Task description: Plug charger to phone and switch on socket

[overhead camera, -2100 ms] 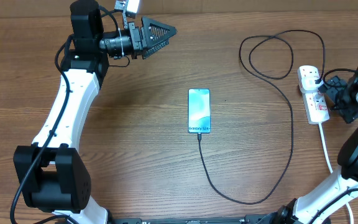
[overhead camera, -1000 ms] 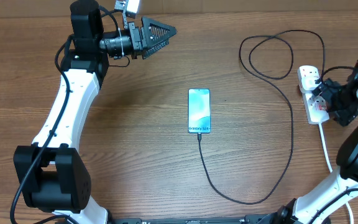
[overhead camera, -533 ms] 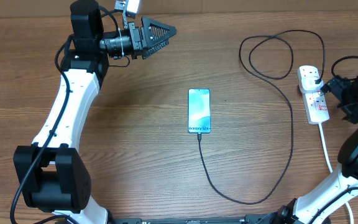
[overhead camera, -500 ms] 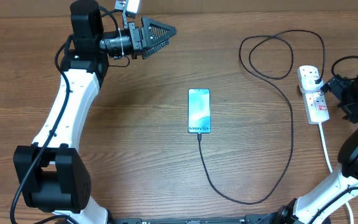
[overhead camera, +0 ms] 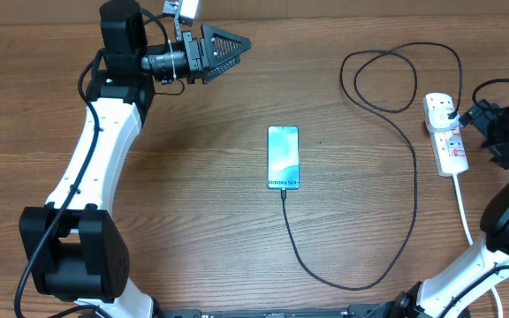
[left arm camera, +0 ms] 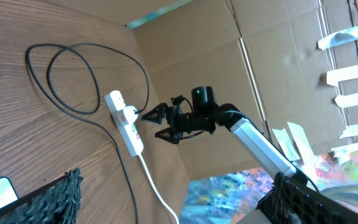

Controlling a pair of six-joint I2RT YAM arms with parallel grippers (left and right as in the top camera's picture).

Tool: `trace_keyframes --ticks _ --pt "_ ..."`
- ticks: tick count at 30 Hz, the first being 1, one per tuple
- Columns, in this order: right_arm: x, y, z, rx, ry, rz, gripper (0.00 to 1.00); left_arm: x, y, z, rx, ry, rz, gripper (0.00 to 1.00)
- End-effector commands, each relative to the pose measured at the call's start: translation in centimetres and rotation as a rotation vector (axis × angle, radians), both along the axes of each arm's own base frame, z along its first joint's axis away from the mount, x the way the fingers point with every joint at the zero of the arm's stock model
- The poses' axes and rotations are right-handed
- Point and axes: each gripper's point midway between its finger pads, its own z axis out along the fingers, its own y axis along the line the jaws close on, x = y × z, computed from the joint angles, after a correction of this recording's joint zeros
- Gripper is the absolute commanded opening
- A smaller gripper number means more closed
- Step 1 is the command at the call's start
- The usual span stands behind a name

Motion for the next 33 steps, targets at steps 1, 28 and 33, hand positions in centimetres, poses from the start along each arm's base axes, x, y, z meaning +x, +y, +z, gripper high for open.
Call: trace_keyframes --ticks 1,28,33 --pt "0.8 -0.2 1.8 -0.023 -0.048 0.011 1.00 -0.2 -0.1 0.9 0.003 -0.041 -0.005 1.00" --pt "0.8 -0.2 1.8 -0.023 -0.048 0.011 1.00 -6.3 7.8 -4.9 0.857 -0.398 0.741 1.00" --pt "0.8 -0.2 1.8 -0.023 -0.048 0.011 1.00 -8.5 10.0 -13.7 0.686 -0.274 0.792 1.00"
